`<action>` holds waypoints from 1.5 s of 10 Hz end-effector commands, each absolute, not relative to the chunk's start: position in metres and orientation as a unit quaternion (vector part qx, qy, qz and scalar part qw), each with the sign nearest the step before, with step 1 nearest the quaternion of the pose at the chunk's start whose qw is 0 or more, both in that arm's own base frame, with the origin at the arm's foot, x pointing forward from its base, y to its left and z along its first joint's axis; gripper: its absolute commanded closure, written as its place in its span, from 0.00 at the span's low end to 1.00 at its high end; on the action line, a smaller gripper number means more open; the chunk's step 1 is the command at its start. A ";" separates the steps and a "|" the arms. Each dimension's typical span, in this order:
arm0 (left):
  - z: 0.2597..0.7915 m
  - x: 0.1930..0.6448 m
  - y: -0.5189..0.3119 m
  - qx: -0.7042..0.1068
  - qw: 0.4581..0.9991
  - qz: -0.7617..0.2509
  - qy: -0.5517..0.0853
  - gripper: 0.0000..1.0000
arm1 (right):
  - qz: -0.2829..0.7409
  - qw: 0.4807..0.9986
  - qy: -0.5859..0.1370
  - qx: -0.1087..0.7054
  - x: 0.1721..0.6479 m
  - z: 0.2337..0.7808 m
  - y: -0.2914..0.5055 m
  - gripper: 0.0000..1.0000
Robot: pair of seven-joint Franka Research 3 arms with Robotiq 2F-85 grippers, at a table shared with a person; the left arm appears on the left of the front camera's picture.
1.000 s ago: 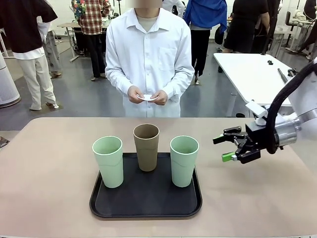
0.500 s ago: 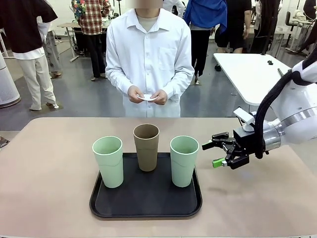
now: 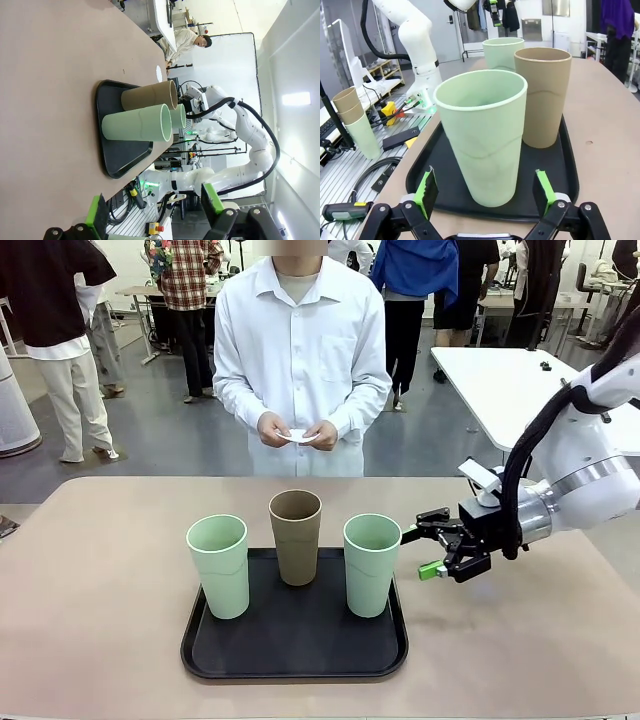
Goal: Place coasters on the table and set cups on them.
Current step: Pick up one Reusable plastic cup and place it on a coaster set by the human.
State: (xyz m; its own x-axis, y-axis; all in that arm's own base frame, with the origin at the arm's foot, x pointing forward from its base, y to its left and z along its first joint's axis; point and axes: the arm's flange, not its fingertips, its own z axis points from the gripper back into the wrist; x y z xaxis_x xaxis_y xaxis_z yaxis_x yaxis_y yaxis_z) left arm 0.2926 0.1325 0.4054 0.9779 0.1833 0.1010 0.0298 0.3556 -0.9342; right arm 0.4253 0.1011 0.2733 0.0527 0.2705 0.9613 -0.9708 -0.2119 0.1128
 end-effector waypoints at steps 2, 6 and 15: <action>0.406 0.292 0.133 -0.573 0.812 0.043 -0.101 0.00 | 0.603 0.513 -0.348 0.502 0.438 0.259 0.130 0.00; 0.406 0.292 0.133 -0.573 0.812 0.043 -0.101 0.00 | 0.604 0.509 -0.339 0.511 0.438 0.255 0.141 0.00; 0.406 0.292 0.133 -0.573 0.812 0.043 -0.101 0.00 | 0.602 0.498 -0.321 0.535 0.446 0.245 0.167 0.00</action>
State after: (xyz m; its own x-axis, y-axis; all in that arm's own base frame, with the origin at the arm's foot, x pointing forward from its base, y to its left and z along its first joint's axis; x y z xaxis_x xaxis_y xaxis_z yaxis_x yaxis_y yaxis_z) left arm 0.2926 0.1324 0.4054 0.9779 0.1831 0.1008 0.0298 0.3555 -0.9342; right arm 0.4394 0.1569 0.2455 0.0507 0.2761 0.9598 -0.9393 -0.3135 0.1397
